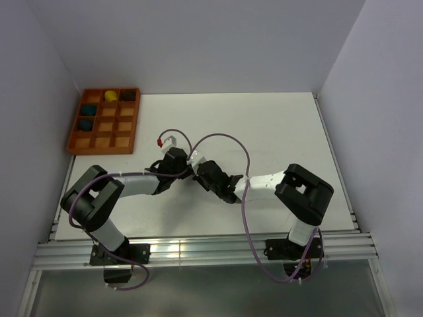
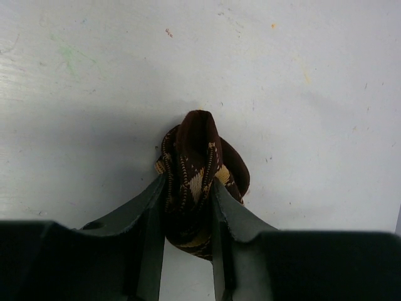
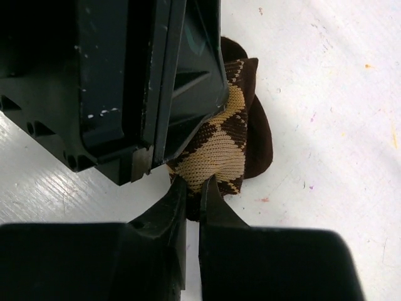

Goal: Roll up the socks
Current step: Roll the sock at the center of the board.

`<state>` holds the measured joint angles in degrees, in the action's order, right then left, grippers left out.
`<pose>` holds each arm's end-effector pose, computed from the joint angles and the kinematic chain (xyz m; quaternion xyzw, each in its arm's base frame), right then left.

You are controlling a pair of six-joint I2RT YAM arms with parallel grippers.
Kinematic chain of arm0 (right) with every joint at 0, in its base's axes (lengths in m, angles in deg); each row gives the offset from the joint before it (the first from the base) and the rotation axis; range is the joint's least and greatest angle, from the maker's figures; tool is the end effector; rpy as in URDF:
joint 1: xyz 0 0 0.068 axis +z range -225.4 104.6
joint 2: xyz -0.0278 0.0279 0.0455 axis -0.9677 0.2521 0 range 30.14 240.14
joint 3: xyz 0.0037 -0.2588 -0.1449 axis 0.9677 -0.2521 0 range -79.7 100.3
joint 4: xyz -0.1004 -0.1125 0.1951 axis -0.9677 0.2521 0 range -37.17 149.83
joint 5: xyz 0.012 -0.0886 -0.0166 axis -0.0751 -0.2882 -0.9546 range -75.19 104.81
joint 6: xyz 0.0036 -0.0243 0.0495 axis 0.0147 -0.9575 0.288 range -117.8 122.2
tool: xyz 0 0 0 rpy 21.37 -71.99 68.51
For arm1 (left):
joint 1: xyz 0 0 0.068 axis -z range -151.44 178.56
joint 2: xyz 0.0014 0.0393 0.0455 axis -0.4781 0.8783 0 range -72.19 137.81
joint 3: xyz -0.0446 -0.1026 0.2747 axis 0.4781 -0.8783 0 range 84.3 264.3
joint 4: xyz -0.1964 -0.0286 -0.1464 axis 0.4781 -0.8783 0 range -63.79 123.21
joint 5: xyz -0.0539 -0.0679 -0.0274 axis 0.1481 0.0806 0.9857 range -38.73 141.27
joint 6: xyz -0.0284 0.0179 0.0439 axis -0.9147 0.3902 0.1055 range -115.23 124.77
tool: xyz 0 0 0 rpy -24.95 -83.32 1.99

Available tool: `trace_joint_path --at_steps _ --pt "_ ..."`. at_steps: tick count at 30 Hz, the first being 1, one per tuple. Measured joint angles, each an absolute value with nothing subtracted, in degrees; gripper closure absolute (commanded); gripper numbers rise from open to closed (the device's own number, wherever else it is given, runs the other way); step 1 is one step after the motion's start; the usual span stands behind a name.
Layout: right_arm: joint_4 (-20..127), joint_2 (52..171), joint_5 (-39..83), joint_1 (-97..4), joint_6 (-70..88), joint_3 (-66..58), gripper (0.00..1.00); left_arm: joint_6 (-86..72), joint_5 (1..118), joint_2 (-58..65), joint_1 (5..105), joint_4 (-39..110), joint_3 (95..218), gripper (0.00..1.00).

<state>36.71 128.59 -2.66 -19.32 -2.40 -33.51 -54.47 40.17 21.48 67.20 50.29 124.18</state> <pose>0.1984 0.2747 0.1897 -0.3858 0.7953 0.0725 0.4620 0.2475 -0.1887 0.1856 -0.2018 0.8676 -0.2797 0.3583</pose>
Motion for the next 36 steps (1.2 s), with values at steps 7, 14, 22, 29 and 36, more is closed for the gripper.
trace_joint_path --at_steps 7,14,22,29,36 --pt "36.69 128.4 0.73 -20.68 -1.66 -33.49 1.0 -54.06 39.82 19.88 67.17 48.72 123.79 0.27" --pt "42.26 127.98 14.67 -27.67 1.51 -29.99 1.0 -54.45 39.43 14.15 65.71 47.34 121.03 0.16" --pt "49.15 132.02 31.72 -36.28 8.0 -23.24 1.0 -55.02 39.08 3.95 64.09 49.24 115.33 0.14" --pt "50.02 135.63 42.67 -40.11 14.16 -20.55 1.0 -55.96 39.32 1.76 63.72 53.18 110.43 0.15" --pt "49.34 137.69 49.99 -41.86 19.48 -20.37 1.0 -57.51 40.98 7.97 63.7 58.23 110.24 0.16"
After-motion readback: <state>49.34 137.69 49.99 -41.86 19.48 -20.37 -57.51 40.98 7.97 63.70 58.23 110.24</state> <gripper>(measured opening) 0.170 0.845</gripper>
